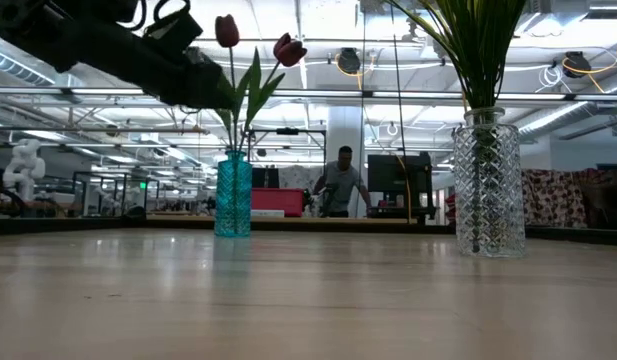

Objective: Sort flowers into vase by color
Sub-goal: Put the red tulip into the blue vase, then return to home position

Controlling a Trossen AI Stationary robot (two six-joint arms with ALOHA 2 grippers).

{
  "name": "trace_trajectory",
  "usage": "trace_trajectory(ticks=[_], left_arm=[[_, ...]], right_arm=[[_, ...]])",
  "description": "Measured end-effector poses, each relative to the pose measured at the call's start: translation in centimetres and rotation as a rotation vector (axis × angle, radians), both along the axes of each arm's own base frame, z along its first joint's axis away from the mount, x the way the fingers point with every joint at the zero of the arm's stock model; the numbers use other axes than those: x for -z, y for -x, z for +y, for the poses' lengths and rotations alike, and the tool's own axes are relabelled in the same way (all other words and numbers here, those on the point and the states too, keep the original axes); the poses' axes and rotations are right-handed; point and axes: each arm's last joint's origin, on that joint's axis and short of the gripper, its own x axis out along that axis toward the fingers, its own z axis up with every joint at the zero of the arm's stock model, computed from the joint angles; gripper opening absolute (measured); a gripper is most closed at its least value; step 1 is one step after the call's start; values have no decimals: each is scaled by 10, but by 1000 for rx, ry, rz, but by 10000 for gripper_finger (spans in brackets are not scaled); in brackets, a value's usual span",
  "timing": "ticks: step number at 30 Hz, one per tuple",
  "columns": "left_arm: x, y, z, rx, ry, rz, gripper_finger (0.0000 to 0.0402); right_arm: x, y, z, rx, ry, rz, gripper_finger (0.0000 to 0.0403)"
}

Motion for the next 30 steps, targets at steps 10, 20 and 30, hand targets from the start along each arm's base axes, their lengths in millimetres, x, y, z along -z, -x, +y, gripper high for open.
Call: trace_trajectory(ticks=[10,20,30], left_arm=[[-9,19,-27,68,39,-6,109],[-24,41,-59,292,118,-87,109],[-43,60,-72,508,91,-132,109]], right_arm=[[0,0,0,3,56,16,212],[-34,28,-19,-35,100,10,212],[-75,87,-79,-208,50,104,160]])
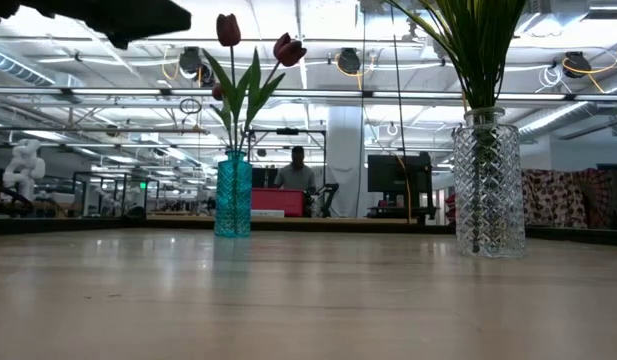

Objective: Sort flowers into vase by color
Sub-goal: Return to home position

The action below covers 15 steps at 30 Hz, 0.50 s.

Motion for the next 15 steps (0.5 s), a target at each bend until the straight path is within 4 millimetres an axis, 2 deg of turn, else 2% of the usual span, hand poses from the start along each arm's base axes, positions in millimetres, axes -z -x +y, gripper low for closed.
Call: trace_trajectory(ticks=[5,8,15], left_arm=[[-8,6,2,72,4,-38,109],[-11,7,2,99,-13,-57,100],[-15,6,4,155,-68,-73,27]], right_arm=[[-14,25,-28,3,-8,4,109],[-16,33,-37,8,-17,10,76],[15,43,-49,14,-22,24,6]])
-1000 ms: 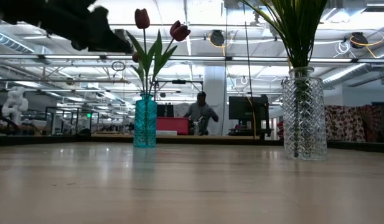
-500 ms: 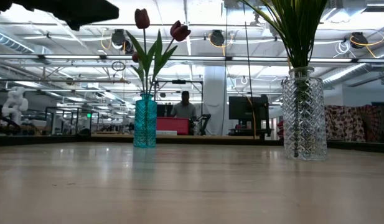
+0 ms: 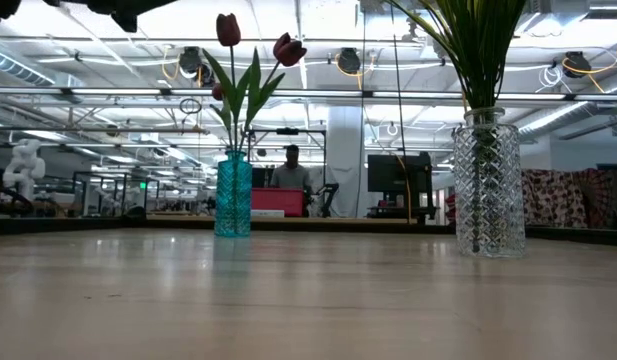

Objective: Sort flowers into vase by color
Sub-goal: Return to home position

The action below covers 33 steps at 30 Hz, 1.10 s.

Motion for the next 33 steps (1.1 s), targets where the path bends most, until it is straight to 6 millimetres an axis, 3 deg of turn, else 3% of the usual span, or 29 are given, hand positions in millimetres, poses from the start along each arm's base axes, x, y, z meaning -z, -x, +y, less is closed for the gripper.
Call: trace_trajectory(ticks=[3,20,29,33], left_arm=[[1,-2,4,-5,-5,7,6],[8,-9,18,34,21,68,8],[37,-8,23,93,98,58,8],[45,-6,27,77,118,42,8]], right_arm=[[17,7,-7,-6,-12,-19,5],[108,75,-82,-99,-200,-331,0],[161,76,-84,-85,-258,-292,0],[175,73,-81,-91,-278,-288,0]])
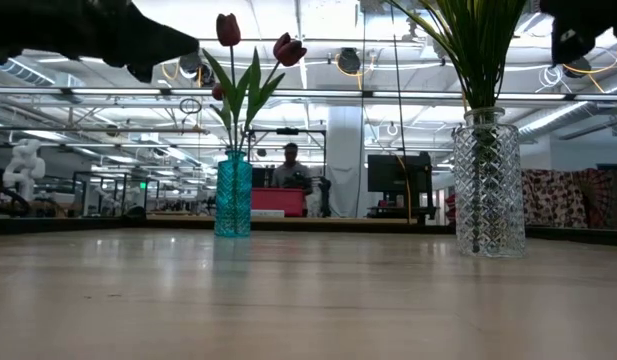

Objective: Sort flowers into vase by color
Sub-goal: Return to home position

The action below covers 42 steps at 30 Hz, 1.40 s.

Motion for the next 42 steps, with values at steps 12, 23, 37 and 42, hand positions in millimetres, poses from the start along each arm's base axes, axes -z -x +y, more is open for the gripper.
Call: trace_trajectory(ticks=[12,23,37,42], left_arm=[[2,-3,11,110,-2,15,8],[4,-7,20,142,7,29,8],[38,-1,25,89,26,26,8],[46,2,24,126,33,47,8]], right_arm=[[30,-6,7,-18,-53,10,0],[48,-8,11,-74,-88,7,0],[70,-9,15,-154,-125,-32,0],[75,-9,15,-156,-112,12,0]])
